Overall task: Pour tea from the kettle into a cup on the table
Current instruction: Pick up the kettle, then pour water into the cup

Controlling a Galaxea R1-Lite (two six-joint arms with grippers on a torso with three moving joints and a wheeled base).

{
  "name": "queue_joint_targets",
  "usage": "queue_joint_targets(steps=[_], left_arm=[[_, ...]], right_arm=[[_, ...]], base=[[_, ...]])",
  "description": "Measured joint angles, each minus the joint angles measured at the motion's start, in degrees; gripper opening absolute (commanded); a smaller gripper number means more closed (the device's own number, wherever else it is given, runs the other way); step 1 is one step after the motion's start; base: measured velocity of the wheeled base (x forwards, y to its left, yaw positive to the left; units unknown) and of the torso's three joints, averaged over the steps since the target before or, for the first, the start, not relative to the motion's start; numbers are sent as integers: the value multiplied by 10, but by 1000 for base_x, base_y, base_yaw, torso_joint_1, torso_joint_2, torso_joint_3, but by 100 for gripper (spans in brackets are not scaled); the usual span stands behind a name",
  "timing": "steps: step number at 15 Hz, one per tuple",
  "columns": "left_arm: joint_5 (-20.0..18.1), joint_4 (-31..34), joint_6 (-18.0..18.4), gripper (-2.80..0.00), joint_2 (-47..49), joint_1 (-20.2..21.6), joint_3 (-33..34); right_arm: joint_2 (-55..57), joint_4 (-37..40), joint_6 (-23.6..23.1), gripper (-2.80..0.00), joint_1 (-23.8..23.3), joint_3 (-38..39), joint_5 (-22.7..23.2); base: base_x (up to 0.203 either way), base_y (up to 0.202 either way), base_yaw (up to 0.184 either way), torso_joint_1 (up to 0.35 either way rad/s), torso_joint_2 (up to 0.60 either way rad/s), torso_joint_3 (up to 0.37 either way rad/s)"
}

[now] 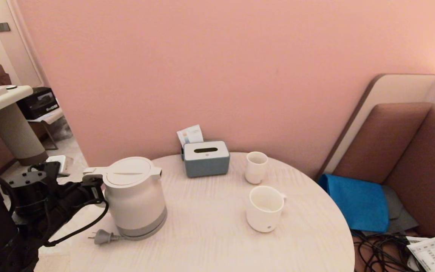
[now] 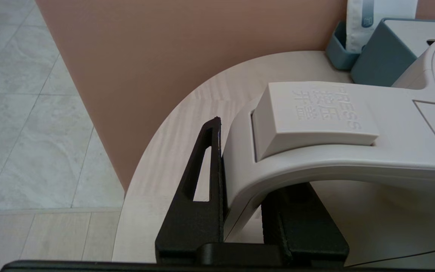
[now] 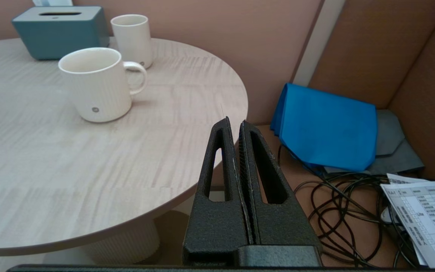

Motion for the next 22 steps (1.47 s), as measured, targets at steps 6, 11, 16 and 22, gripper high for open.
queue_joint_targets(steps=[6, 11, 16, 22], left_arm=[[17, -1, -1, -280, -32, -23, -16], [29, 120, -2, -280, -95, -37, -67], [32, 217, -1, -280, -141, -80, -122], [72, 388, 22, -280, -174, -167, -253]], right_arm=[[0, 0, 0, -280, 0, 0, 0], [0, 0, 0, -280, 0, 0, 0], [0, 0, 1, -280, 0, 0, 0], [0, 0, 0, -280, 0, 0, 0]], base=[[0, 0, 0, 0, 0, 0], [0, 0, 0, 0, 0, 0], [0, 0, 0, 0, 0, 0], [0, 0, 0, 0, 0, 0]])
